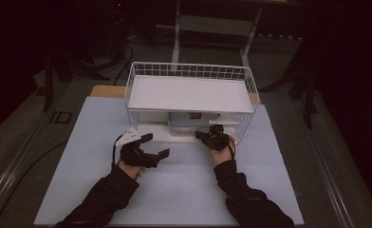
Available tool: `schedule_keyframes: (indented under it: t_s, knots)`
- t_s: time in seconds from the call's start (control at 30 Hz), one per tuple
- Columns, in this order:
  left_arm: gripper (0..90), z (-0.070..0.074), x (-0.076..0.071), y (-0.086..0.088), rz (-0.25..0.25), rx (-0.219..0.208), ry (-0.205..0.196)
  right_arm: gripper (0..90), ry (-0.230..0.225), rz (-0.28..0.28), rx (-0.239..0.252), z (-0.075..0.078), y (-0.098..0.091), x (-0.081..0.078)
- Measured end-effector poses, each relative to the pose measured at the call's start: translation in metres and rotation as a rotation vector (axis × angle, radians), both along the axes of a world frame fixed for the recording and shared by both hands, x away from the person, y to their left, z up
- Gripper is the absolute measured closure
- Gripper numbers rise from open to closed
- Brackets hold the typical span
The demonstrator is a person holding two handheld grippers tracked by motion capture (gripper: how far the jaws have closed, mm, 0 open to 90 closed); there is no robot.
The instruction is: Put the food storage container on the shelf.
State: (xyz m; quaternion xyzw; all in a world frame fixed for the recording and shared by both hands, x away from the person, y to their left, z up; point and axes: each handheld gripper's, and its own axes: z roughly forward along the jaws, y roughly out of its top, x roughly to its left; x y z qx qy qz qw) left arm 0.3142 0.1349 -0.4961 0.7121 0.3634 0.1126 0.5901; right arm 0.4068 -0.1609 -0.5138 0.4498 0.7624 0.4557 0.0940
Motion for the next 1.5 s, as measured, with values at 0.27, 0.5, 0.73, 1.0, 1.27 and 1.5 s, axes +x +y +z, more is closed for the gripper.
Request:
schedule_keyframes:
  t_s: [0.27,0.5,0.73,1.0,1.27,1.5]
  knots:
    - [0.6,0.000,0.000,0.000,0.000,0.001,-0.002,89.9,-0.020,0.010,0.010,-0.001,0.003,0.005]
    - [0.5,0.004,-0.002,0.001,0.001,0.012,-0.013,84.8,-0.028,0.040,0.009,0.003,0.010,-0.006]
    - [0.6,0.012,-0.009,0.003,-0.009,0.036,-0.043,46.8,-0.074,0.079,0.019,0.010,0.010,-0.026]
    - [0.6,0.020,-0.019,0.002,-0.035,0.069,-0.066,21.3,-0.103,0.113,0.080,0.018,0.007,-0.046]
    - [0.6,0.023,-0.026,0.006,-0.047,0.062,-0.064,18.6,-0.132,0.141,0.072,0.021,-0.002,-0.062]
    - [0.6,0.023,-0.033,0.014,-0.060,0.069,-0.059,18.4,-0.174,0.149,0.057,0.025,-0.019,-0.075]
